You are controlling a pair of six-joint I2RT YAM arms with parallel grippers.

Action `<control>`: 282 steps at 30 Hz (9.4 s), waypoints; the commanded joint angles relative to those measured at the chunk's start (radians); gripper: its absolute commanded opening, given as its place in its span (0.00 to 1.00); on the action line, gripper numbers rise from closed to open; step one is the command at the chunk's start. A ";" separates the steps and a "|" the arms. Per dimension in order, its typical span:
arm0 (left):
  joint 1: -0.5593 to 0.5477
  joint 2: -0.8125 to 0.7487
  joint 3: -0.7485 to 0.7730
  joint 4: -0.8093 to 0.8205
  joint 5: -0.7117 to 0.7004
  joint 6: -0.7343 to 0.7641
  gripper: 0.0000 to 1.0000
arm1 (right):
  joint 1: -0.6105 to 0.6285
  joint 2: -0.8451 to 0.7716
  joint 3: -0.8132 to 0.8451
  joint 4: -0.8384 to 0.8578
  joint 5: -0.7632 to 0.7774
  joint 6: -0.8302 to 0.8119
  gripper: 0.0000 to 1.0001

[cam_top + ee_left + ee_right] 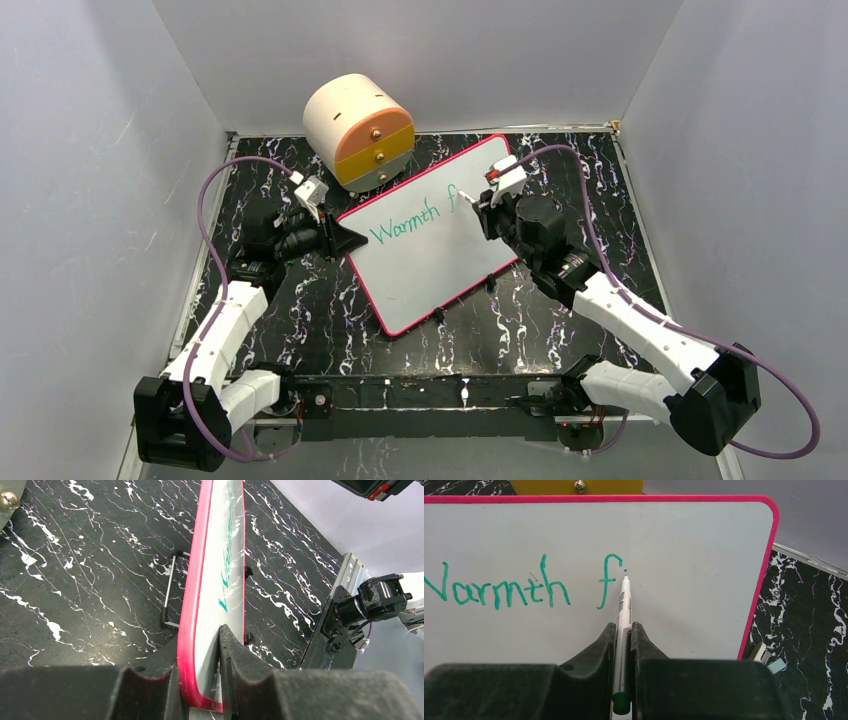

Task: Write a sentence on the whiteboard

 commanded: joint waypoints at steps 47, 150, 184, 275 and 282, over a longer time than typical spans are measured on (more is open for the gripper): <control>-0.027 0.047 -0.053 -0.170 -0.127 0.192 0.00 | 0.000 -0.011 -0.017 -0.029 -0.016 0.043 0.00; -0.031 0.049 -0.053 -0.170 -0.127 0.194 0.00 | -0.033 -0.009 -0.021 -0.018 -0.028 0.032 0.00; -0.032 0.047 -0.055 -0.169 -0.127 0.193 0.00 | -0.033 -0.030 0.009 0.087 0.018 -0.007 0.00; -0.036 0.044 -0.055 -0.175 -0.129 0.195 0.00 | -0.059 -0.034 -0.016 0.072 0.054 0.019 0.00; -0.036 0.044 -0.055 -0.175 -0.129 0.195 0.00 | -0.066 -0.030 -0.005 0.098 0.052 0.019 0.00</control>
